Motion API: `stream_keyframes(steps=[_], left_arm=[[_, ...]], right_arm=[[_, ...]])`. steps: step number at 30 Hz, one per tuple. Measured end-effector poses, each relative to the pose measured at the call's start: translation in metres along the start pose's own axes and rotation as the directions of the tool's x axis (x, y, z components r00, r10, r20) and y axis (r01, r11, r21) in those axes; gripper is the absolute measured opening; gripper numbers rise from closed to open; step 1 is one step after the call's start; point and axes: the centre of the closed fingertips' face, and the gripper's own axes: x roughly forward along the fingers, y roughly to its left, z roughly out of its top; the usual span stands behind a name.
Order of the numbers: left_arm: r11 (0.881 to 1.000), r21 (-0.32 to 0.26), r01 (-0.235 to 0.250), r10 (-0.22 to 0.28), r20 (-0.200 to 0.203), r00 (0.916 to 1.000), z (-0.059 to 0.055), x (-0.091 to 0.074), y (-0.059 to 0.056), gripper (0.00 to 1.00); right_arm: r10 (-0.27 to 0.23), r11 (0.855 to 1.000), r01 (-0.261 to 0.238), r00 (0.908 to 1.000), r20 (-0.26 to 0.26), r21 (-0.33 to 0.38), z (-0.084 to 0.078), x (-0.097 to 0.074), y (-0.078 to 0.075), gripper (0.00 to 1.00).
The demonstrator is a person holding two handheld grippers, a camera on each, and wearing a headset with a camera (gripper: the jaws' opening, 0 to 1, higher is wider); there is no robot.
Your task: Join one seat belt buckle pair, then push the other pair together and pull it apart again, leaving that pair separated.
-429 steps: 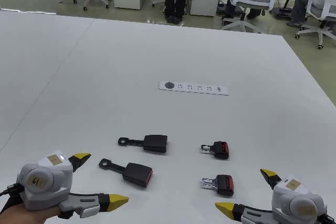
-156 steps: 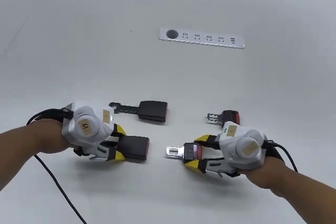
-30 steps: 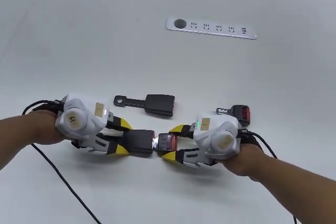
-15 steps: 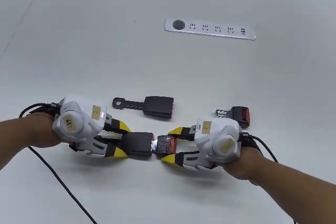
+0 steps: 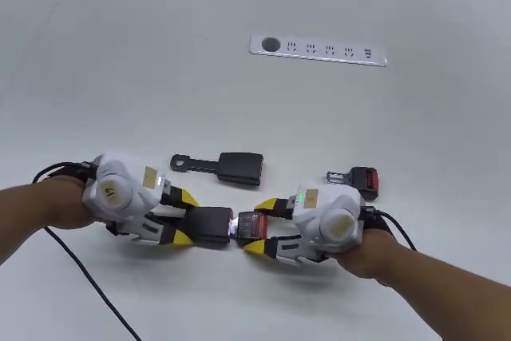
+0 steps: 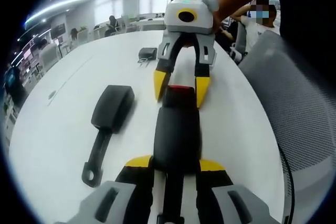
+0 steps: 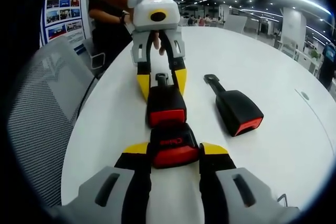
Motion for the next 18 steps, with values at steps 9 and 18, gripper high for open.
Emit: stream_keyframes(steps=[9, 18], left_arm=[[1.0, 0.014, 0.0, 0.001, -0.052, 0.9987, -0.0018, 0.0002, 0.0001, 0.32], [1.0, -0.022, 0.006, -0.008, -0.092, 0.9957, 0.0011, 0.0023, -0.0087, 0.42]], right_arm=[[-0.009, 1.0, 0.009, 1.0, 0.0, 0.017, -0.0002, -0.0002, -0.0004, 0.36], [-0.034, 0.999, 0.034, 0.9994, -0.01, 0.04, -0.0027, 0.0029, -0.0009, 0.43]])
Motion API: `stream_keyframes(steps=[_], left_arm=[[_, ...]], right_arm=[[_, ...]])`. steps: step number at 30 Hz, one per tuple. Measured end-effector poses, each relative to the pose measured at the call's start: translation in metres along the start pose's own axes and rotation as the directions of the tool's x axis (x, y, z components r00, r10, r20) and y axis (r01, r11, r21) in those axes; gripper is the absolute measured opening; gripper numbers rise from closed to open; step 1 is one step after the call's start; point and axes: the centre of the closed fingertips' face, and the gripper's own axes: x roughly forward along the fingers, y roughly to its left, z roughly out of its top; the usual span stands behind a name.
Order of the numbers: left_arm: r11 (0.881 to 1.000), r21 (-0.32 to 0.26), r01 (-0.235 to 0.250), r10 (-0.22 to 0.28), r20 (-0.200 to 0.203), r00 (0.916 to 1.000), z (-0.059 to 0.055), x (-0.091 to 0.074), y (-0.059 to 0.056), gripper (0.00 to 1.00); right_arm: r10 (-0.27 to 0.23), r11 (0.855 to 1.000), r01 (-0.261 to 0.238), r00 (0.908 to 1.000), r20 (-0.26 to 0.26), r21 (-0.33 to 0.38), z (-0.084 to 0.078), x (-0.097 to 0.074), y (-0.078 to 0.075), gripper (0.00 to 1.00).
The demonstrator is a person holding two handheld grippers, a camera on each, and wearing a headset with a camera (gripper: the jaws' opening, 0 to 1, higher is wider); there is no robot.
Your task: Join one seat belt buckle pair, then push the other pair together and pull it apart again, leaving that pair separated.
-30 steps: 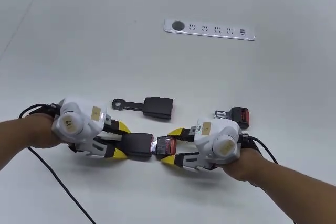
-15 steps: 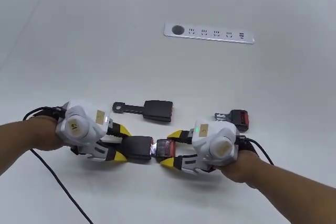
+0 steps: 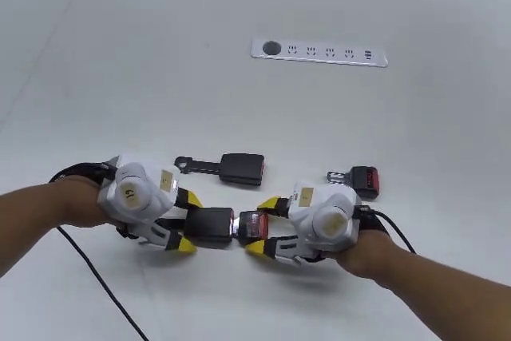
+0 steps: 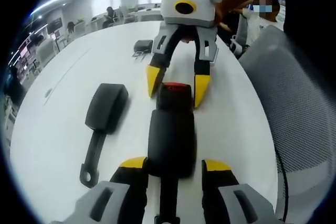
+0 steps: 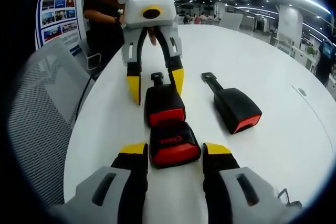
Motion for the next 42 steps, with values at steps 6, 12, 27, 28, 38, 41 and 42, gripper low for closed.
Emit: stream_keyframes(steps=[6, 12, 27, 28, 38, 41, 42], left_arm=[[0.999, -0.02, -0.036, 0.036, 0.024, 0.999, 0.012, -0.006, 0.004, 0.66], [0.995, -0.026, -0.096, 0.097, 0.071, 0.9927, 0.031, -0.016, 0.02, 0.73], [0.99, 0.004, -0.14, 0.139, 0.088, 0.9864, 0.052, -0.022, 0.063, 0.73], [0.99, 0.004, -0.142, 0.141, 0.089, 0.986, 0.053, -0.022, 0.066, 0.73], [0.992, 0.036, -0.123, 0.12, 0.065, 0.9906, 0.06, -0.013, 0.081, 0.7], [0.993, 0.036, -0.115, 0.112, 0.063, 0.9917, 0.057, -0.005, 0.088, 0.71], [0.993, 0.04, -0.114, 0.111, 0.06, 0.9919, 0.056, -0.002, 0.09, 0.71]], right_arm=[[-0.038, 0.998, 0.035, 0.9971, 0.066, 0.052, 0.007, -0.014, -0.007, 0.63], [-0.074, 0.995, 0.069, 0.9944, 0.075, 0.067, -0.003, -0.037, -0.022, 0.7], [-0.184, 0.976, 0.175, 0.9807, 0.065, 0.127, -0.036, -0.105, -0.083, 0.73], [-0.188, 0.976, 0.179, 0.9801, 0.065, 0.126, -0.037, -0.107, -0.087, 0.73], [-0.19, 0.971, 0.185, 0.9816, 0.019, 0.15, -0.059, -0.127, -0.118, 0.78], [-0.177, 0.972, 0.174, 0.9841, 0.007, 0.16, -0.066, -0.13, -0.125, 0.78], [-0.172, 0.973, 0.17, 0.985, 0.0, 0.159, -0.068, -0.13, -0.124, 0.78]])
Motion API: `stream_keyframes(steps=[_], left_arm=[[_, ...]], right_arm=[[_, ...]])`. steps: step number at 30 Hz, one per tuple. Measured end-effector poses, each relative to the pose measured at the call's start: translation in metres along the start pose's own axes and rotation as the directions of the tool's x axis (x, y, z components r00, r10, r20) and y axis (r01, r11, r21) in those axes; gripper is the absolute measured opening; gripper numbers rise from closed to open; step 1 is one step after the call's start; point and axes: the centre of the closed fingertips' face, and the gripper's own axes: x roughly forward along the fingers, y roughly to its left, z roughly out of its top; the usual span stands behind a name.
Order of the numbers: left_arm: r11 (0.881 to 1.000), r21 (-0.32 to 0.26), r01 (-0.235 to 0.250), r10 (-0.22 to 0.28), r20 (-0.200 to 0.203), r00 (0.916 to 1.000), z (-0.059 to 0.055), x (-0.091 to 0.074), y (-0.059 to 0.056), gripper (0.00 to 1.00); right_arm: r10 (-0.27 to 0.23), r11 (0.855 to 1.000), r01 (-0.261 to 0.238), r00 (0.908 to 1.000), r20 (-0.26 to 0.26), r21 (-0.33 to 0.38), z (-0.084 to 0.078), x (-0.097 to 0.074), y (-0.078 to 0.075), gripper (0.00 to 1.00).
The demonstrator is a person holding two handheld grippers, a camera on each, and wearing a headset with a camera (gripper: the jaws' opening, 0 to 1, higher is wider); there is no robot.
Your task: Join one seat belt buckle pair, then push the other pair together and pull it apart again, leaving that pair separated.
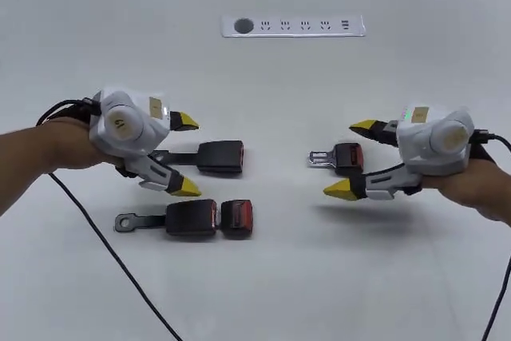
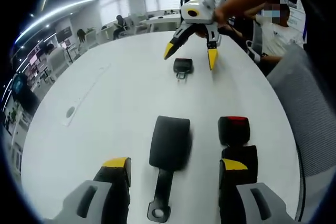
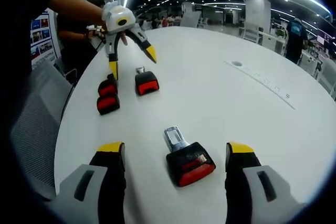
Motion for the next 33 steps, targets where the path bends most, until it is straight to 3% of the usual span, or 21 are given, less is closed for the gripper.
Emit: stream_keyframes(steps=[6, 11, 15, 16, 18, 20, 23, 26, 29, 33], left_arm=[[1.0, 0.007, 0.019, -0.019, -0.016, 0.9997, -0.005, 0.012, 0.004, 0.7], [0.999, -0.011, 0.03, -0.03, -0.012, 0.9995, -0.009, 0.019, 0.011, 0.67], [0.999, -0.02, 0.042, -0.042, 0.005, 0.9991, -0.001, 0.022, 0.01, 0.63], [0.999, -0.022, 0.044, -0.044, 0.004, 0.999, -0.001, 0.023, 0.01, 0.63], [0.997, -0.034, 0.068, -0.067, 0.013, 0.9976, 0.0, 0.026, 0.006, 0.62], [0.996, -0.021, 0.088, -0.088, 0.002, 0.9961, 0.0, 0.027, 0.001, 0.59], [0.997, -0.007, 0.073, -0.073, 0.011, 0.9972, 0.002, 0.027, 0.005, 0.54], [0.997, -0.001, 0.077, -0.077, 0.019, 0.9969, 0.001, 0.027, 0.005, 0.52], [0.996, 0.031, 0.089, -0.089, 0.023, 0.9957, 0.003, 0.028, 0.003, 0.5], [0.995, 0.024, 0.094, -0.095, 0.033, 0.995, 0.004, 0.03, 0.003, 0.39]], right_arm=[[0.015, 1.0, -0.015, 0.9994, -0.031, -0.001, -0.011, -0.002, -0.011, 0.77], [0.032, 0.999, -0.032, 0.9977, -0.06, -0.003, -0.025, 0.0, -0.019, 0.7], [0.046, 0.999, -0.047, 0.9958, -0.079, -0.009, -0.026, -0.002, -0.02, 0.66], [0.03, 0.999, -0.032, 0.996, -0.084, -0.029, -0.028, -0.001, -0.025, 0.64], [0.032, 0.999, -0.032, 0.9974, -0.065, -0.001, -0.025, -0.002, -0.028, 0.59], [0.041, 0.999, -0.042, 0.9968, -0.068, -0.011, -0.025, -0.003, -0.026, 0.53], [0.062, 0.996, -0.067, 0.995, -0.079, -0.056, -0.025, -0.004, -0.017, 0.48], [0.07, 0.996, -0.073, 0.9944, -0.079, -0.04, -0.025, -0.006, -0.014, 0.43], [0.068, 0.995, -0.075, 0.9935, -0.091, -0.065, -0.025, -0.006, -0.014, 0.38], [0.074, 0.992, -0.084, 0.992, -0.103, -0.096, -0.026, -0.007, -0.017, 0.36]])
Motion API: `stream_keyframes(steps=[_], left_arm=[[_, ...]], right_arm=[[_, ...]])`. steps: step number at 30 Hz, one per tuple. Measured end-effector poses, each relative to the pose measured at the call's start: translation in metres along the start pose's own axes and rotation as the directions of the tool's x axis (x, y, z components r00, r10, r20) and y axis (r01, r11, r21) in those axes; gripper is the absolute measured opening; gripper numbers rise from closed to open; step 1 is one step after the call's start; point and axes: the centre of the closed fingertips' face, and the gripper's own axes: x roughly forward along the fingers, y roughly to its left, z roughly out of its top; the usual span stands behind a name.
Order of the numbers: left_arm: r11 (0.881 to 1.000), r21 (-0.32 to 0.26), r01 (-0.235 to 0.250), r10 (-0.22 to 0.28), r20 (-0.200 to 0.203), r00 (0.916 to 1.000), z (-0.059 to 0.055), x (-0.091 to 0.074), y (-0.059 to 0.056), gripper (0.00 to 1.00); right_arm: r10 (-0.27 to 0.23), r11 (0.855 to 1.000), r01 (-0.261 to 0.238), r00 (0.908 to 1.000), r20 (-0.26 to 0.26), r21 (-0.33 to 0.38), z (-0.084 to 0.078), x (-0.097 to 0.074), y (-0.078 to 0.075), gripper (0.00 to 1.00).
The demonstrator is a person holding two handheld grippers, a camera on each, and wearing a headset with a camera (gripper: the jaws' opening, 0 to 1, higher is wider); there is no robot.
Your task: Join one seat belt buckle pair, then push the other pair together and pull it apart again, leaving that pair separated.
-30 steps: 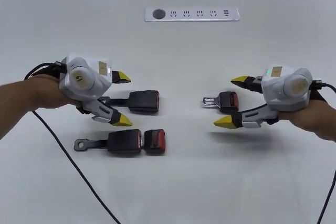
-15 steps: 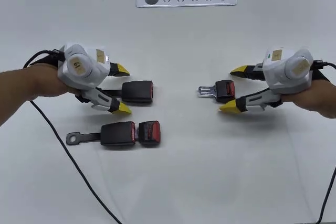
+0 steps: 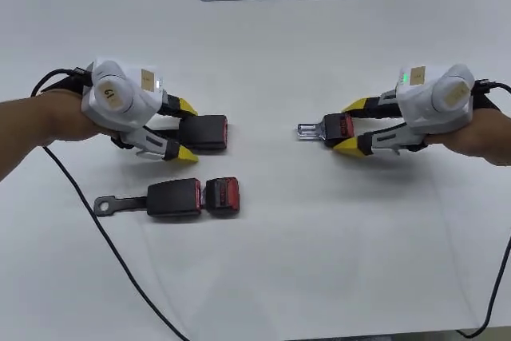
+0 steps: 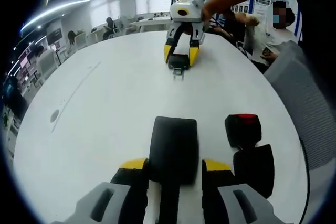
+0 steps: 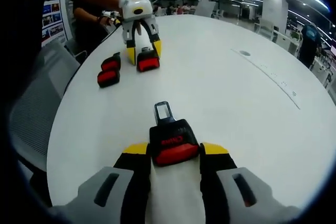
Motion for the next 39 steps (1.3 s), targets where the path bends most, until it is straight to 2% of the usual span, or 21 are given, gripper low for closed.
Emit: stream_keyframes(steps=[2, 6, 8, 15, 23, 28, 39], left_arm=[[1.0, 0.001, -0.002, 0.002, 0.0, 1.0, 0.002, 0.0, 0.004, 0.35], [1.0, 0.02, 0.005, -0.004, -0.007, 1.0, 0.003, -0.001, 0.003, 0.34], [1.0, 0.004, 0.0, 0.0, 0.0, 1.0, 0.002, -0.002, 0.004, 0.34], [1.0, 0.003, 0.003, -0.003, -0.013, 0.9999, 0.004, -0.001, 0.006, 0.34], [1.0, -0.01, -0.001, 0.001, -0.013, 0.9999, 0.0, 0.001, 0.01, 0.34], [1.0, -0.016, -0.003, 0.003, -0.013, 0.9999, 0.001, 0.002, 0.008, 0.34], [1.0, -0.028, -0.008, 0.008, -0.017, 0.9998, 0.001, 0.002, 0.006, 0.34]], right_arm=[[0.006, 1.0, -0.006, 1.0, -0.006, -0.005, 0.0, 0.0, -0.002, 0.35], [0.008, 1.0, -0.009, 0.9998, -0.016, -0.02, -0.002, 0.0, -0.005, 0.35], [0.005, 0.999, -0.006, 0.9997, -0.025, -0.048, -0.003, 0.0, -0.006, 0.35], [-0.002, 0.999, 0.002, 0.9997, -0.023, -0.034, -0.002, 0.004, -0.009, 0.34], [-0.009, 0.999, 0.008, 0.9998, -0.015, -0.042, 0.009, 0.017, -0.006, 0.34], [-0.009, 0.999, 0.009, 0.9999, -0.007, -0.049, 0.016, 0.026, -0.004, 0.34], [0.009, 0.998, -0.008, 0.9998, 0.02, -0.056, 0.036, 0.048, 0.01, 0.34]])
